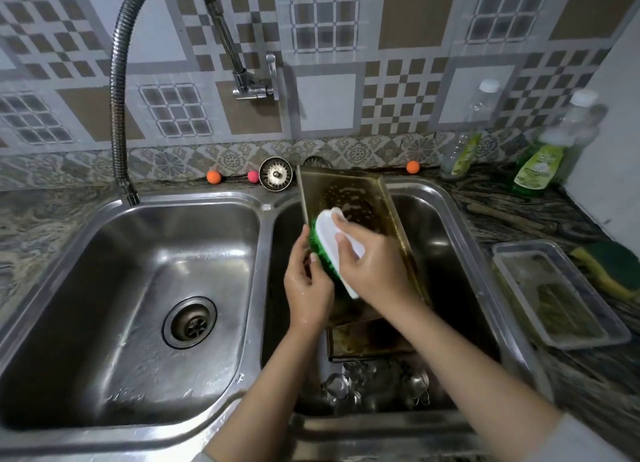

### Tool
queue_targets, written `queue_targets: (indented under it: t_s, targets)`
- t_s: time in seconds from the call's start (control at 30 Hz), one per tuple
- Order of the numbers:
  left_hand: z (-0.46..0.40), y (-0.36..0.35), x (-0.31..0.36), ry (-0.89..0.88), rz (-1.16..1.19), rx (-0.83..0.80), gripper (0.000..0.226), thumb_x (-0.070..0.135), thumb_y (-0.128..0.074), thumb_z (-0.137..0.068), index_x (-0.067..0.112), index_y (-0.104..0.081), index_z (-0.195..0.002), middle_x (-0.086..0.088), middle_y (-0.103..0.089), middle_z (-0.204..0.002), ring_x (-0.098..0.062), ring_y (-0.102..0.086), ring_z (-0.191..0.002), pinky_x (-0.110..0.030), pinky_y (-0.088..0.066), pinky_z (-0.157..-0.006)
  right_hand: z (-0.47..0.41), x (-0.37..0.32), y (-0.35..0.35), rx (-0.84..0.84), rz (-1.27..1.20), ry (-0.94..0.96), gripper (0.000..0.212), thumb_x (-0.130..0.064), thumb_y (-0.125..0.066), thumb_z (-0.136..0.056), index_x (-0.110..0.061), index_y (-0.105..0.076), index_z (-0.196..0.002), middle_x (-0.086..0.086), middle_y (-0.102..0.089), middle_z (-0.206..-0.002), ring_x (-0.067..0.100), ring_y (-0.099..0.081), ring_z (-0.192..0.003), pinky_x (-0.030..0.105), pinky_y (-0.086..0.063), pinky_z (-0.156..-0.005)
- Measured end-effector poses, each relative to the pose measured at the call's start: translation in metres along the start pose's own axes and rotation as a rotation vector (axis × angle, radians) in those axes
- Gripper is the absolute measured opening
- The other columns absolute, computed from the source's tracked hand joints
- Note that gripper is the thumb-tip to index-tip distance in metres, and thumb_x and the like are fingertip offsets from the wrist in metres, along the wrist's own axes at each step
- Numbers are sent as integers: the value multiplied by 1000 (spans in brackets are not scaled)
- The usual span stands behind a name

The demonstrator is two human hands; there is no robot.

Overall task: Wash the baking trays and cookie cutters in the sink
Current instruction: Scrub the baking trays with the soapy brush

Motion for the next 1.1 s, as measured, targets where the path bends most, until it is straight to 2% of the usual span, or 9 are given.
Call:
queue_targets:
  t_s: [0.17, 0.3, 0.4, 0.5, 0.67, 0.77, 0.9, 1.03, 1.1]
  targets:
    - [3, -10, 3, -10, 1, -28, 44, -1, -42, -94, 13, -50, -136, 6, -54, -133, 5, -48, -123, -16, -39, -104, -29, 1, 1, 41, -30, -72, 34, -18, -55, -92, -18, -62, -125, 2, -66, -120, 13, -59, -112, 14, -43, -89]
    - [-17, 7, -2, 5, 12, 42, 45, 1, -43, -96, 19, -48, -137, 1, -61, -126, 8, -56, -108, -13, -46, -90, 17, -7, -8, 20, -119, -41, 33, -14, -57, -92, -15, -62, -124, 1, -65, -121, 3, -52, -115, -4, -34, -86]
    - [3, -7, 4, -47, -32, -15, 45, 1, -43, -93, 12, -49, -136, 2, -54, -135, 7, -47, -122, -15, -38, -104, -15, 5, 4, 119, -68, -72, 32, -12, -58, -90, -11, -65, -121, 4, -68, -115, 11, -62, -106, -5, -33, -83]
    - [17, -19, 4, -46, -11, -52, 46, 11, -42, -89, 25, -47, -132, 14, -52, -132, 4, -46, -126, -19, -37, -107, -36, 5, 8, 139, -56, -96, 32, -15, -56, -92, -12, -64, -123, 2, -68, -116, 13, -62, -107, -2, -35, -81]
    - [-10, 0, -1, 9, 38, 35, 44, 3, -45, -96, 27, -48, -134, 8, -59, -127, 4, -56, -114, -18, -46, -95, 14, -3, -6, 69, -153, -66, 34, -14, -56, -91, -12, -63, -124, 1, -67, -119, 9, -60, -111, 1, -38, -87]
    - [2, -8, 6, -29, 20, -22, 46, 0, -43, -95, 26, -47, -133, 3, -56, -133, -3, -52, -123, -20, -43, -102, -9, 2, 3, 145, -107, -84, 32, -13, -56, -90, -11, -64, -121, 3, -69, -115, 12, -62, -107, 0, -37, -85]
    - [19, -16, 7, -46, 17, -45, 45, 0, -43, -94, 23, -46, -133, 11, -52, -132, 5, -47, -125, -15, -37, -105, -48, 4, 5, 149, -61, -116, 32, -16, -56, -91, -13, -65, -121, 1, -68, -117, 14, -62, -109, 8, -39, -86]
    - [-5, 4, 7, -27, 30, 44, 45, -6, -41, -95, 11, -50, -135, 13, -52, -129, 15, -48, -116, -9, -39, -98, -6, -5, -3, 93, -114, -71, 32, -13, -57, -90, -12, -65, -121, 0, -69, -115, 7, -61, -106, -1, -37, -83]
    - [-16, 13, 7, -39, 44, 81, 43, -5, -40, -95, 8, -50, -135, 15, -53, -128, 19, -48, -113, -6, -39, -93, 21, -11, -2, 81, -147, -25, 32, -14, -56, -91, -12, -64, -123, -2, -67, -118, 3, -57, -111, 2, -40, -88]
Point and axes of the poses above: each hand's wrist, its own z-axis away from the middle knuckle, its own y-axis out of the back of the hand, x = y × z, the point moved 9 cm from there along -z, towards the middle knuckle
